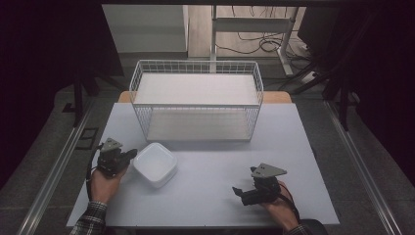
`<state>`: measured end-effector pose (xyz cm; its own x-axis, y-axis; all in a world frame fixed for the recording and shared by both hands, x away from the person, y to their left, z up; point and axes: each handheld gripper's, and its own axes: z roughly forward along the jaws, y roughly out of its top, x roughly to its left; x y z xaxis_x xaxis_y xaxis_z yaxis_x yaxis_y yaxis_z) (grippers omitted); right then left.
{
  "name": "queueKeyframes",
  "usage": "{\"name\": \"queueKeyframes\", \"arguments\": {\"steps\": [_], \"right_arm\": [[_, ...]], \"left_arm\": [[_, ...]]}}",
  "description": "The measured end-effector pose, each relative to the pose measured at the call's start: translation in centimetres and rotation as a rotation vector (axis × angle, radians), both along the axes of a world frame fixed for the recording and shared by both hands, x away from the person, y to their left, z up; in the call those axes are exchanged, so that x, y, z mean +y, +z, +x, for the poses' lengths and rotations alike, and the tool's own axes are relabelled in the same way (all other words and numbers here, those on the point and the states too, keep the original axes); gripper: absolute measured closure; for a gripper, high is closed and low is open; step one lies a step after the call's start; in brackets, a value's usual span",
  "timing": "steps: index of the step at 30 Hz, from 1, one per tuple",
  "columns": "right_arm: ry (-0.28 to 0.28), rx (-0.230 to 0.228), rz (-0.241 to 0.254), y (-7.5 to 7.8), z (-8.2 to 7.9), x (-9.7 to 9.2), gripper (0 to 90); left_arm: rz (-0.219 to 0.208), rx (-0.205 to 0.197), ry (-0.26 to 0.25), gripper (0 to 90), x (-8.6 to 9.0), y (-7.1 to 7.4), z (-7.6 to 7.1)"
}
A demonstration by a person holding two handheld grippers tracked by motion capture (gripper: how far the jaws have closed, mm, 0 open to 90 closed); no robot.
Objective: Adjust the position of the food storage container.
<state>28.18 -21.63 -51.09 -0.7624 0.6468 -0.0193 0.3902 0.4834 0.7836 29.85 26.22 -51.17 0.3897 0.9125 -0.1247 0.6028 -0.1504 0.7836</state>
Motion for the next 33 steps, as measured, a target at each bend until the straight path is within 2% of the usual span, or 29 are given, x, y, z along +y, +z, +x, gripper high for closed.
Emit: {"name": "queueKeyframes", "arguments": {"steps": [4, 9, 15, 17, 20, 24, 28, 33], "right_arm": [[-0.009, 0.005, 0.008, 0.1, 0.0, 0.0, 2.7], [-0.021, 0.003, -0.004, -0.1, 0.1, 0.2, 0.0], [-0.021, 0.044, 0.013, 0.2, 0.2, 0.8, 0.0], [-0.022, 0.044, -0.002, 0.3, 0.1, 1.1, 9.6], [-0.015, 0.044, -0.018, 0.8, 0.0, 1.6, 32.1], [0.038, 0.059, -0.007, 0.9, 0.4, 2.7, 54.7], [0.088, 0.047, -0.018, 0.8, 0.7, 3.9, 71.8], [0.141, 0.037, -0.031, 0.9, 1.1, 5.4, 87.7]], "left_arm": [[-0.006, 0.005, -0.025, 90.0, -0.9, 0.0, -1.0], [-0.017, 0.011, -0.053, 90.0, -1.7, 0.0, -1.7], [-0.025, 0.018, -0.084, 90.0, -2.7, 0.1, -2.3], [-0.030, 0.021, -0.087, 90.0, -2.9, 0.1, -2.5], [-0.039, 0.023, -0.100, 90.0, -3.3, 0.1, -2.6], [-0.043, 0.029, -0.118, 90.0, -4.0, 0.1, -2.9], [-0.048, 0.032, -0.146, 90.0, -4.9, 0.1, -3.0], [-0.046, 0.037, -0.179, 90.0, -6.0, 0.1, -3.1]]}}
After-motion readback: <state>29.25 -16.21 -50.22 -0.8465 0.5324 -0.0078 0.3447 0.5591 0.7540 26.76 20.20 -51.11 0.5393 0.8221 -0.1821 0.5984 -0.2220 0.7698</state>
